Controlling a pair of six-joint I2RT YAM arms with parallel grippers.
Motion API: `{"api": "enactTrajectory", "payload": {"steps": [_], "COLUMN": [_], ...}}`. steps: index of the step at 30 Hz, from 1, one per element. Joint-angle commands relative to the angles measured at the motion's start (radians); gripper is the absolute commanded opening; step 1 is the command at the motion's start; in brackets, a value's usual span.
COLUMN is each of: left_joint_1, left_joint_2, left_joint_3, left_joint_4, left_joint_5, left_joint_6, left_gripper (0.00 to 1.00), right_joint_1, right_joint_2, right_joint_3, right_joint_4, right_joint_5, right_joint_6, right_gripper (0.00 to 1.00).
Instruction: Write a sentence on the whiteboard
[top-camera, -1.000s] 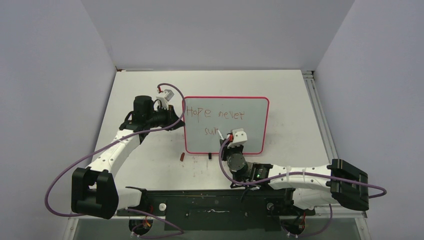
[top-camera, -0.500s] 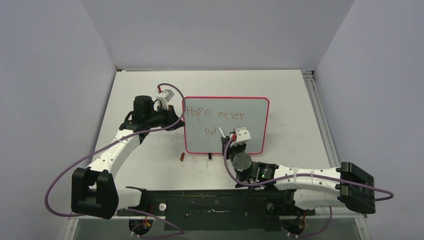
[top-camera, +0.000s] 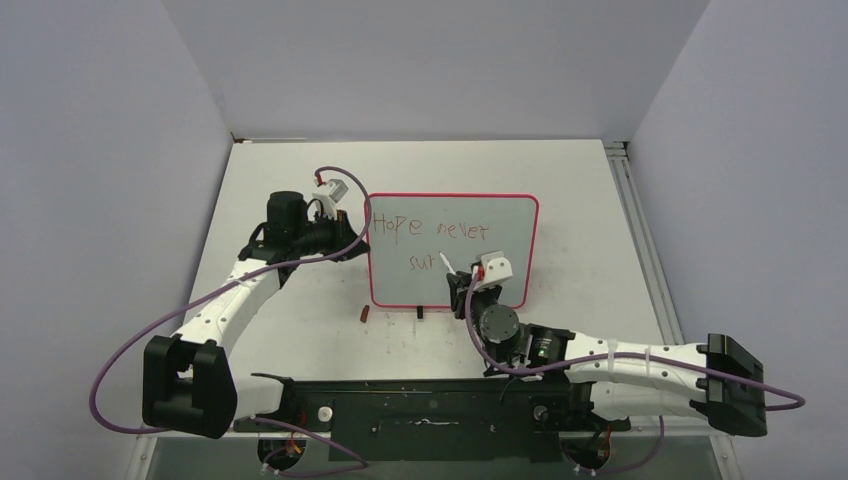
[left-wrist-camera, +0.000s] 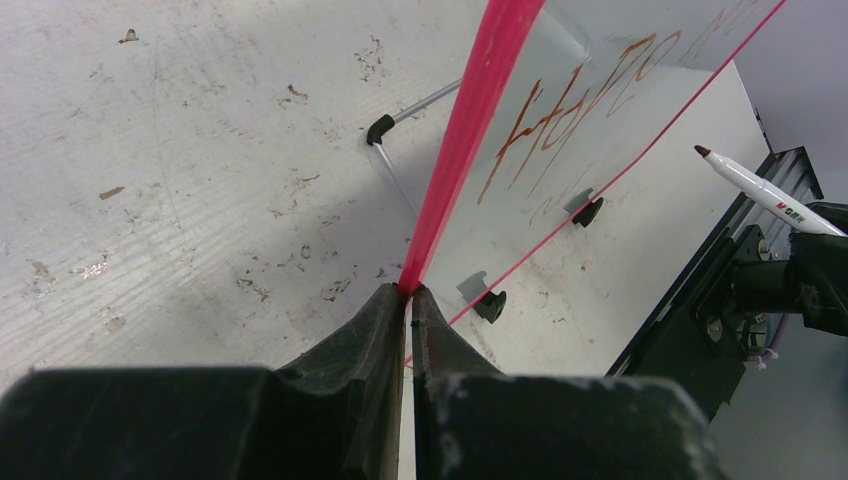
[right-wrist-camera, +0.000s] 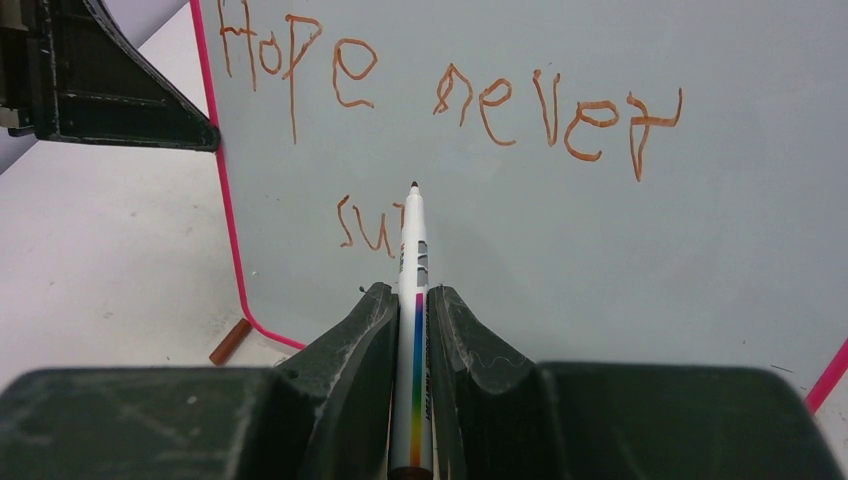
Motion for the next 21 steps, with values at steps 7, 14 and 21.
{"api": "enactTrajectory", "payload": {"steps": [7, 14, 21], "left_joint_1": [-0.008, -0.007, -0.008], "left_joint_2": [-0.022, -0.022, -0.023], "left_joint_3": [0.018, 0.018, 0.019], "left_joint_4": [0.023, 0.021, 0.023], "left_joint_5": [0.012, 0.013, 0.013], "left_joint_6": [-0.01, -0.011, -0.012], "left_gripper": [0.04, 0.04, 0.04], "right_joint_1": [-0.041, -0.043, -0.049], "right_joint_2": [-0.03, -0.002, 0.044], "right_joint_3": [-0.03, -0.035, -0.029], "right_joint_4": [0.03, 0.057, 0.088], "right_joint_5": [-0.072, -0.058, -0.044], "right_joint_6": [0.004, -0.006, -0.001], "right_gripper": [0.05, 0.05, 0.05]}}
